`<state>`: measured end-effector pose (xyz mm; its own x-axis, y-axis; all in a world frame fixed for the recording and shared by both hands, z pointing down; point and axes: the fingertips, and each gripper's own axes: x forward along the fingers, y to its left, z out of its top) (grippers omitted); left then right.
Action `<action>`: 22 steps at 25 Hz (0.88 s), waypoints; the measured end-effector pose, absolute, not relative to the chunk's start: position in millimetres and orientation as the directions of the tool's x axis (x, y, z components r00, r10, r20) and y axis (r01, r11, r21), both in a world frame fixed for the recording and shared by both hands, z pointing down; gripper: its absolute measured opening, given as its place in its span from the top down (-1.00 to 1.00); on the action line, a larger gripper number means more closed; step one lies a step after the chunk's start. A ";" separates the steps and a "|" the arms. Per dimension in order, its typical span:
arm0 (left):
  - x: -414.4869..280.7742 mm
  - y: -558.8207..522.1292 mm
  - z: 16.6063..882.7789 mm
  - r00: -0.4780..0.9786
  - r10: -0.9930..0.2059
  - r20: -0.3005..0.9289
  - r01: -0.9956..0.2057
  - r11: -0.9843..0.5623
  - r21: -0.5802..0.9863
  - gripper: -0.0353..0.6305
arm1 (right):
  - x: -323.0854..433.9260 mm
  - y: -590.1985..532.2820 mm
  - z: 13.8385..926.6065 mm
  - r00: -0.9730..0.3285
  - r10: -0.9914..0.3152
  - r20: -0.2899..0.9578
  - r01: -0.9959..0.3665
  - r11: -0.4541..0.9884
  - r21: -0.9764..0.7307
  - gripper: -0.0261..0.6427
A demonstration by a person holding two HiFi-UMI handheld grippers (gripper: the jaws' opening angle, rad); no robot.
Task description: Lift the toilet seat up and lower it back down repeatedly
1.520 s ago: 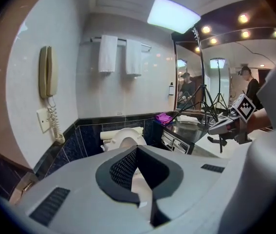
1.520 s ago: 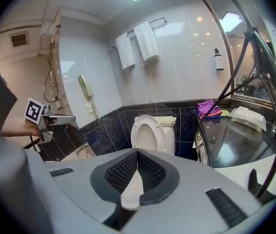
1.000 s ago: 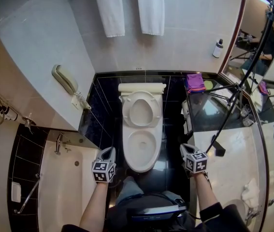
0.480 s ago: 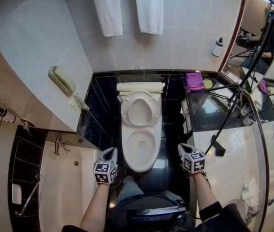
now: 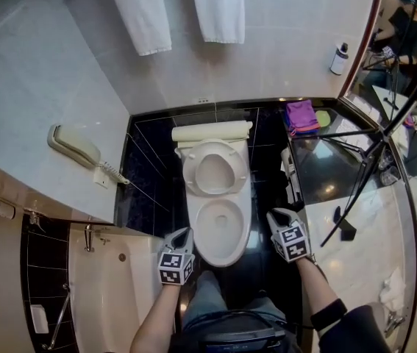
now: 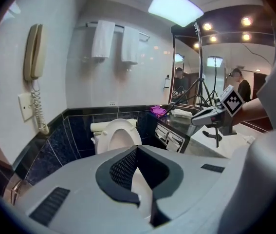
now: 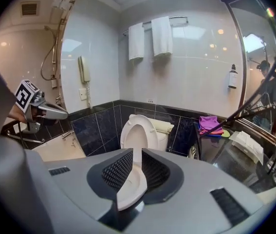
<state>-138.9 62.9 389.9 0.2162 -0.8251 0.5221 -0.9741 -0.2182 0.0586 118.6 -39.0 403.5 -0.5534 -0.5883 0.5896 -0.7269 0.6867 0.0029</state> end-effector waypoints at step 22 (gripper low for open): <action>-163.0 -111.9 498.2 0.263 -0.799 0.541 -0.959 -0.278 0.055 0.90 | -60.0 -277.6 488.0 -0.471 -0.559 0.682 -0.272 0.828 0.491 0.25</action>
